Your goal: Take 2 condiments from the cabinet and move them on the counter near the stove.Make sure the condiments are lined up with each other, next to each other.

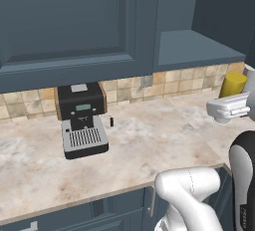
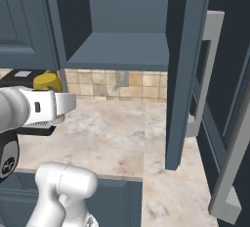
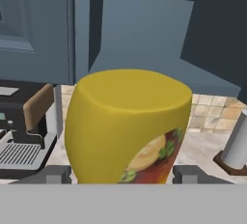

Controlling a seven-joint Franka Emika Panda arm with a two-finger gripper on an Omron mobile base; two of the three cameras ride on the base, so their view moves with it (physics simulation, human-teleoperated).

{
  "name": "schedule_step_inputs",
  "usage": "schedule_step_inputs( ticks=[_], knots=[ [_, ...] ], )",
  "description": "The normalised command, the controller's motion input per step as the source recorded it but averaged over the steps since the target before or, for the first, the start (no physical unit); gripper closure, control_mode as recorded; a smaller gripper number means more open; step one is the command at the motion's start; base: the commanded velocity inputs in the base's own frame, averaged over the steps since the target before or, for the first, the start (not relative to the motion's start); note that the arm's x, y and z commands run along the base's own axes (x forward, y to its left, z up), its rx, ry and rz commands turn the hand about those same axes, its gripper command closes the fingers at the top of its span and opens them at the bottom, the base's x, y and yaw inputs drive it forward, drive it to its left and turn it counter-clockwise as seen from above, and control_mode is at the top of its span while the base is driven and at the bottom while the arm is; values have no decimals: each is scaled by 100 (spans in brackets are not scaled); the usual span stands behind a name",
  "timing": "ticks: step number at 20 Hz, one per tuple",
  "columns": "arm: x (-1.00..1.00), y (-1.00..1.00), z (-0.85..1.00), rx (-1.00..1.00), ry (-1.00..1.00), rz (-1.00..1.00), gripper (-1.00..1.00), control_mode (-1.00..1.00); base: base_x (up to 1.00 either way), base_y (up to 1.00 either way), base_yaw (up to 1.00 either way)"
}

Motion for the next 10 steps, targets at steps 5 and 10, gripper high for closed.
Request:
schedule_step_inputs(
  ticks=[5,10],
  knots=[
    [0,0,0,0,0,0,100,-100,0,0,0],
    [0,0,0,0,0,0,100,-100,0,0,0]
  ],
)
